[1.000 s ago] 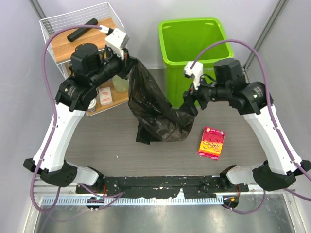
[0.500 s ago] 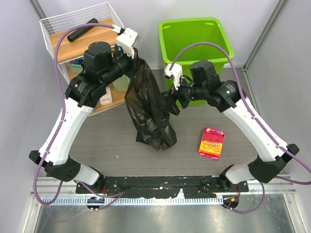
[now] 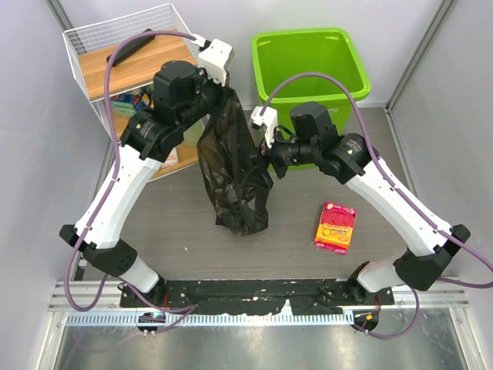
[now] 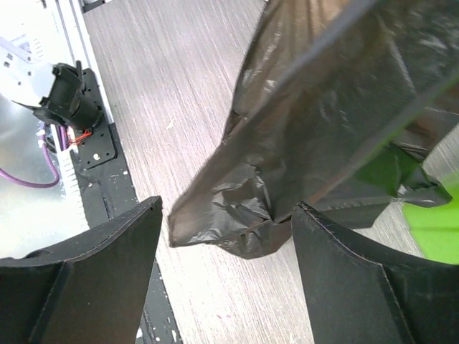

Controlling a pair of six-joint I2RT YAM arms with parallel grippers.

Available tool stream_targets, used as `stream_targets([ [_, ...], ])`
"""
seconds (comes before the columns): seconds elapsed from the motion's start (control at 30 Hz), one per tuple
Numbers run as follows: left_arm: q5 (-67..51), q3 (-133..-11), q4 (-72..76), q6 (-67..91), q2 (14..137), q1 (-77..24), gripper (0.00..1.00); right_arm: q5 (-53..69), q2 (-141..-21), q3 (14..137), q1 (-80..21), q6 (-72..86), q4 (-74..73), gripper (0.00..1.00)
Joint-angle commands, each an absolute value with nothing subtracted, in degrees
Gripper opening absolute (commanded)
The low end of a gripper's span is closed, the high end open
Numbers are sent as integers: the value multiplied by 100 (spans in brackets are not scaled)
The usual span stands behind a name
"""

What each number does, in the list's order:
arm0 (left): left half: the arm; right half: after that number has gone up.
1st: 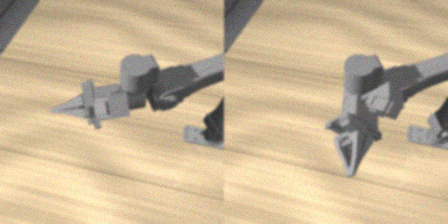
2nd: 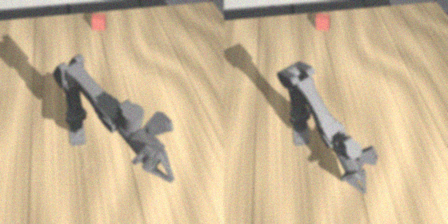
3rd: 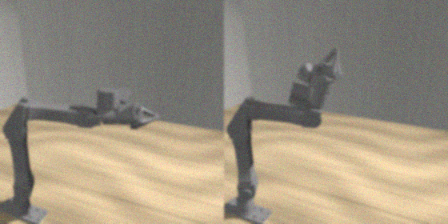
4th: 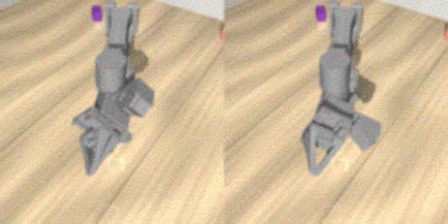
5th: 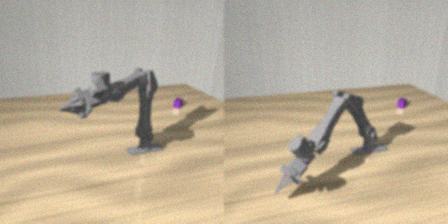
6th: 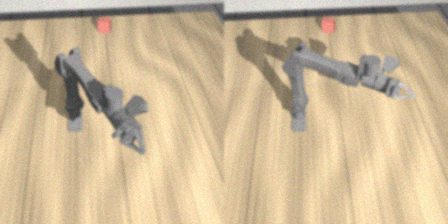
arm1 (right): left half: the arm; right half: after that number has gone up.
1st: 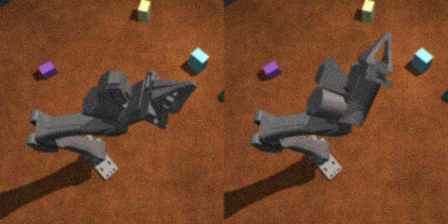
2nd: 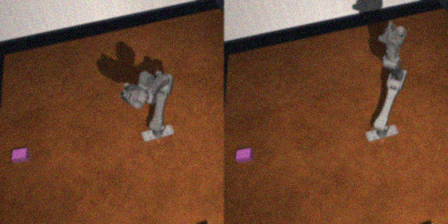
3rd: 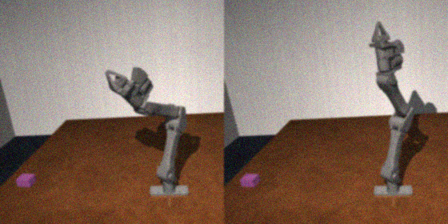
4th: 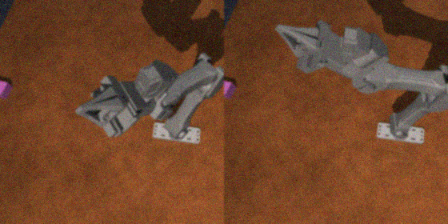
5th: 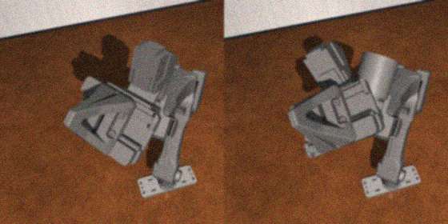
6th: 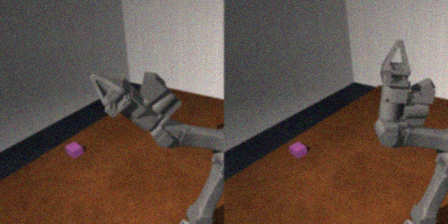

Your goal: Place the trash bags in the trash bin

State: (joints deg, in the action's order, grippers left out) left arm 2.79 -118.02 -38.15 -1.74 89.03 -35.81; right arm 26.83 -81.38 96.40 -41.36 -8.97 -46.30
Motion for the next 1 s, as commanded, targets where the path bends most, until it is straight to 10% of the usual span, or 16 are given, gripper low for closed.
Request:
stream_targets([
  [0.0, 720, -12085, -3771, -220, 9017, -3709, 0, 2602, -8103, 9686, -4350, -739, -4228, 77],
  [0.97, 968, -12138, -3814, -202, 9009, -3955, 0, 1091, -8226, 8525, -4685, 72, -2496, 62],
])
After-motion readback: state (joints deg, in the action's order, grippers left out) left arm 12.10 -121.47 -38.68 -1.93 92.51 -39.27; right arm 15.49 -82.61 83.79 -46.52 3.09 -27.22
